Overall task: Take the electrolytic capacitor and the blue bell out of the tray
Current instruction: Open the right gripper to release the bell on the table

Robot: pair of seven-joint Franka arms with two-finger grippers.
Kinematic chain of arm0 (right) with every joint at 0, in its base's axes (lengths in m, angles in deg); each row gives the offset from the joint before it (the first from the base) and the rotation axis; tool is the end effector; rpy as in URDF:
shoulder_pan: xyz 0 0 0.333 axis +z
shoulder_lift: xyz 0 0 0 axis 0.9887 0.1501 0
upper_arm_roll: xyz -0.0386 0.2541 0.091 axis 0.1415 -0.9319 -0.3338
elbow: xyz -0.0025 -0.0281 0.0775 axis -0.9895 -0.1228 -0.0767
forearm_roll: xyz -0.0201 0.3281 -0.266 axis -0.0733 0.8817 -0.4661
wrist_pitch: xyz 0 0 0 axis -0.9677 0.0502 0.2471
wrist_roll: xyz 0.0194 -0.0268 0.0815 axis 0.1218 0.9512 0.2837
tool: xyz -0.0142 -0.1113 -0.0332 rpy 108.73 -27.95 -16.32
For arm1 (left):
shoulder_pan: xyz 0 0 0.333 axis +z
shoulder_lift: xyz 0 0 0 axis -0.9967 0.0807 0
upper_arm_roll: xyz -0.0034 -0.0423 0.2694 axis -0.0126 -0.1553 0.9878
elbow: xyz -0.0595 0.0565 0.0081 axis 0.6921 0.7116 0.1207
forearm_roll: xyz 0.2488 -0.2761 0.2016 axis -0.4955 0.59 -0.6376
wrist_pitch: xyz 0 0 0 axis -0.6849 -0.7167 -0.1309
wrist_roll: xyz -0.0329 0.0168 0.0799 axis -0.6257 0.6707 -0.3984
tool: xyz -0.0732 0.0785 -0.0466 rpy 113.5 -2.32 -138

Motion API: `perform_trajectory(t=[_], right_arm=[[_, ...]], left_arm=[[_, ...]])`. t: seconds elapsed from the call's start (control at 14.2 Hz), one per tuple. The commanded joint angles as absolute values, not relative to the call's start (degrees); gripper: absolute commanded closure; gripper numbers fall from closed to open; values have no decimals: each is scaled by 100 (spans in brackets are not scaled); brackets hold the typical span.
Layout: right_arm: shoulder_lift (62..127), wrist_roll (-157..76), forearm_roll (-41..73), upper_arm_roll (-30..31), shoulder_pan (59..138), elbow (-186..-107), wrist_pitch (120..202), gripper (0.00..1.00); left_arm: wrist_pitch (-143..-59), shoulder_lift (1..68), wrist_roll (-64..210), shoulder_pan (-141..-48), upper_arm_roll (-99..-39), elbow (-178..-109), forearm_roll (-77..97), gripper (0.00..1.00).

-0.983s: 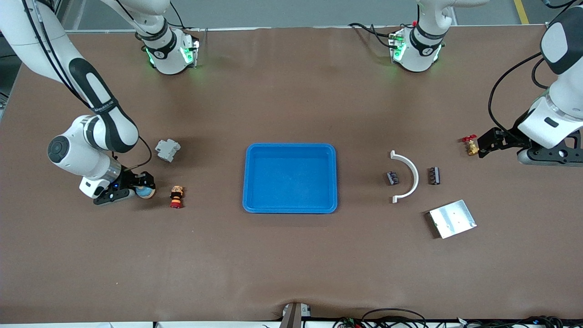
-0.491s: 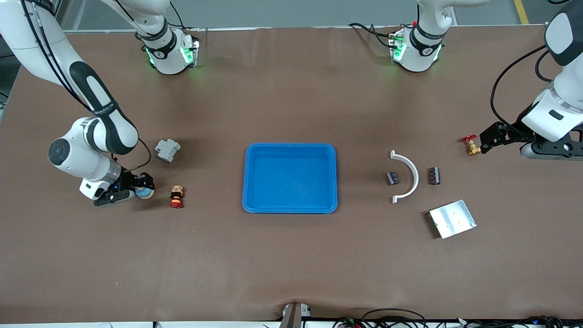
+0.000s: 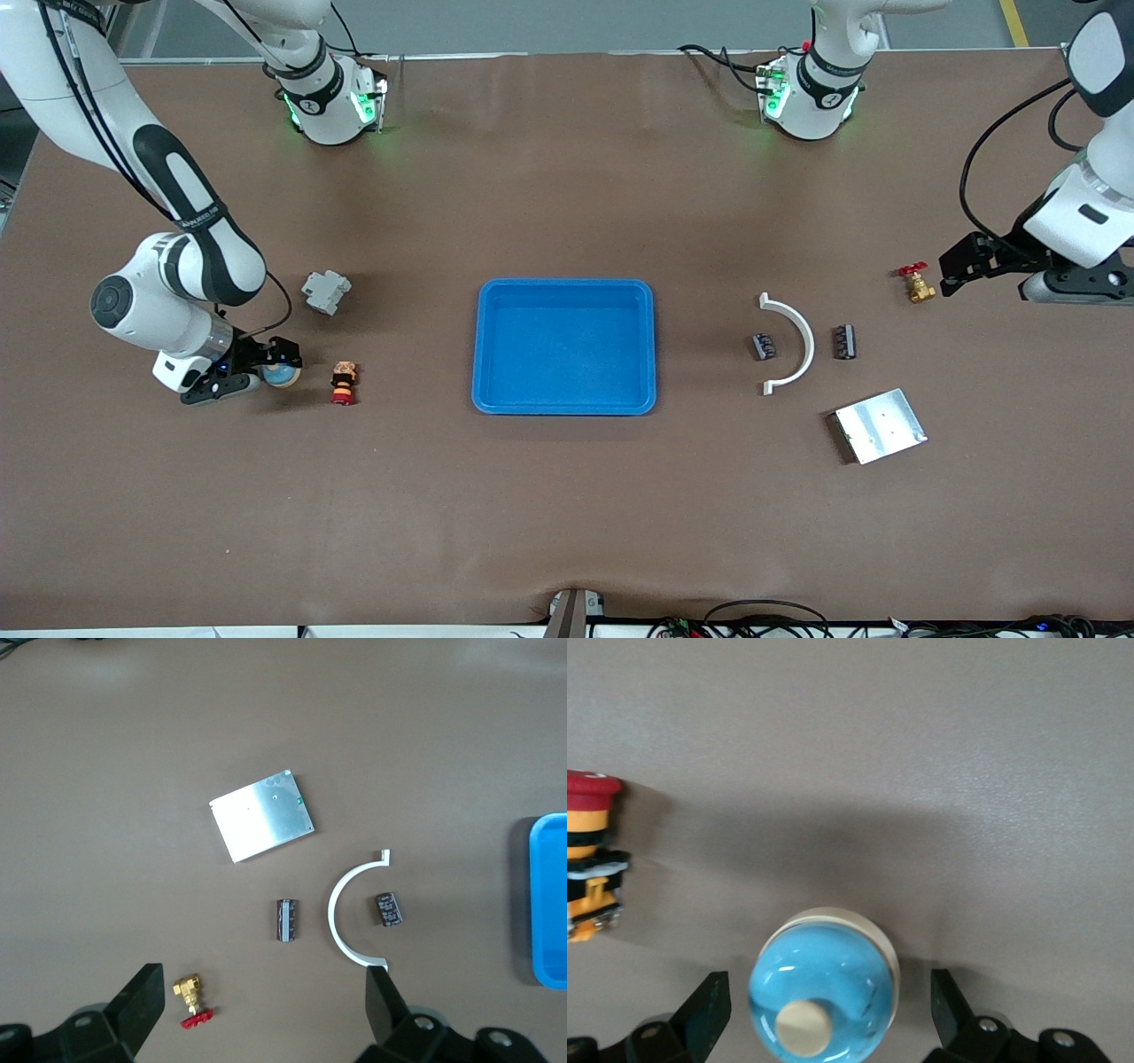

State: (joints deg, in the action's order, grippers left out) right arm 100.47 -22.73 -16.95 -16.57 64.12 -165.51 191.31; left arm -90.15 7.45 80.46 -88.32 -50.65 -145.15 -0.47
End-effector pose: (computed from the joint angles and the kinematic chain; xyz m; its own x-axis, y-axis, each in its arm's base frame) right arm 0.5806 -0.0470 0.1056 0.9755 0.2192 0.0174 0.2194 -0.9645 -0.1474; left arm 0.5992 -0.0278 0.5172 0.9893 -0.0760 0.1245 -0.0736 -0.9970 -0.0240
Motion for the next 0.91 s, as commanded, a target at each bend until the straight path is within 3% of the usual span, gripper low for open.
perform_trajectory(t=[0.0,0.63,0.84], right_arm=[[9696,-2559,-1785,-1609,6466,-16381,18362,0],[9002,-3314,-1925,-1627,6580,-15696,16577,0],[8721,-3762,-2084,-1635,6747,-15633,16320,0]], left_arm=[[-8284,571,8155,-8748,-5130,-14201,51,0],[-7868,509,8129,-8766,-5217,-14094,112,0],[-7842,509,8146,-8748,-5217,-14129,122,0]])
